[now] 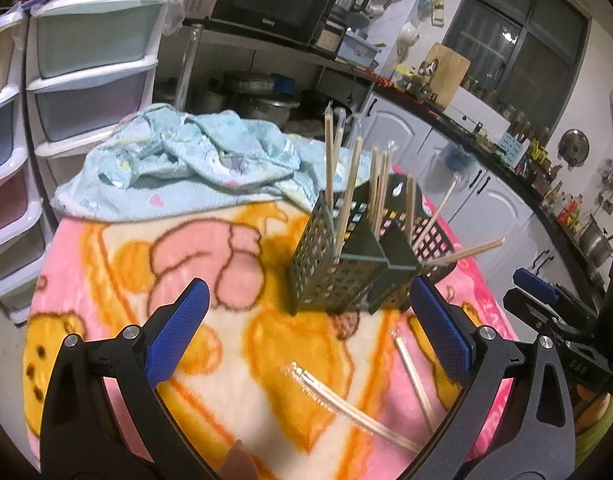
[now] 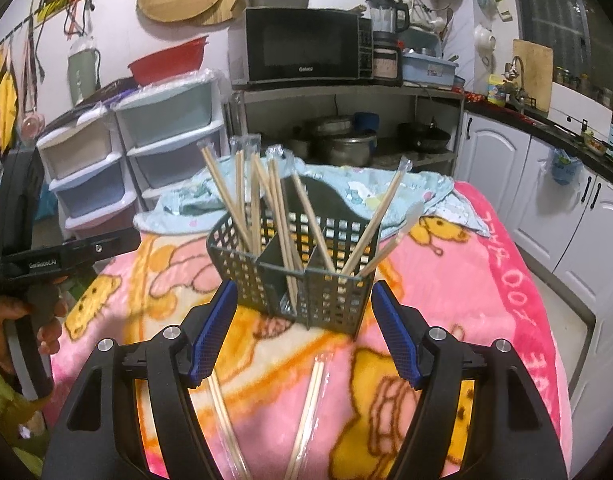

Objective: Organize utensils
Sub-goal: 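Move both open tools down to the wrapped chopsticks lying on the blanket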

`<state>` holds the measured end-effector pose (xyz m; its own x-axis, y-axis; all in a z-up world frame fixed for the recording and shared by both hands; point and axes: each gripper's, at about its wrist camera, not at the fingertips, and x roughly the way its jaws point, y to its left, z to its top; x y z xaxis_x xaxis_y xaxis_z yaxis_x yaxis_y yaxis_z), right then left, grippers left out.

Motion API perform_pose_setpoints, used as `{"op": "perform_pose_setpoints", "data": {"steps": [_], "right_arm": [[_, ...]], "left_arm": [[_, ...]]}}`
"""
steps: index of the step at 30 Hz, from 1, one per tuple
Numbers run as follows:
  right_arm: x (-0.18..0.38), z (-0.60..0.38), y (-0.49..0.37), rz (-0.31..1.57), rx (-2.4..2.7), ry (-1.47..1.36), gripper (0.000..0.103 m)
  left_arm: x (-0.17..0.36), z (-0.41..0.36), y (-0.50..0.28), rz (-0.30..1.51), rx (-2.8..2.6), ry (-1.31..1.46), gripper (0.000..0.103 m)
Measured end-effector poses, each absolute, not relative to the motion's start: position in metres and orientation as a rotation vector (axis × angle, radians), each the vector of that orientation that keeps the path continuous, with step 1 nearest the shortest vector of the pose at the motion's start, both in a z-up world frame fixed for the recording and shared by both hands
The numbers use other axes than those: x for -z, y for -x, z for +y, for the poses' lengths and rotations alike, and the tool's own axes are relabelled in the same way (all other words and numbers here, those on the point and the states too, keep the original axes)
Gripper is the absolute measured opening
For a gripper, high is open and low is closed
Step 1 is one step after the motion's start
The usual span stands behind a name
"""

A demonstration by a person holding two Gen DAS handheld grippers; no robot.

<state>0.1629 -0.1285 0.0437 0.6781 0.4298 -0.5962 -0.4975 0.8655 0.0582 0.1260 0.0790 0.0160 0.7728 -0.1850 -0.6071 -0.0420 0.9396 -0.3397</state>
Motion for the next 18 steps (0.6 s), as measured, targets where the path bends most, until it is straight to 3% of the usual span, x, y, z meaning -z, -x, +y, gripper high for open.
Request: {"op": "perform_pose_setpoints", "data": {"steps": [18], "right_arm": [[0.014, -0.12, -0.166, 0.81, -0.54, 0.156, 0.067]], "left_arm": [[0.025, 0.066, -0.127, 0.822, 0.108, 0.345, 0.092]]}}
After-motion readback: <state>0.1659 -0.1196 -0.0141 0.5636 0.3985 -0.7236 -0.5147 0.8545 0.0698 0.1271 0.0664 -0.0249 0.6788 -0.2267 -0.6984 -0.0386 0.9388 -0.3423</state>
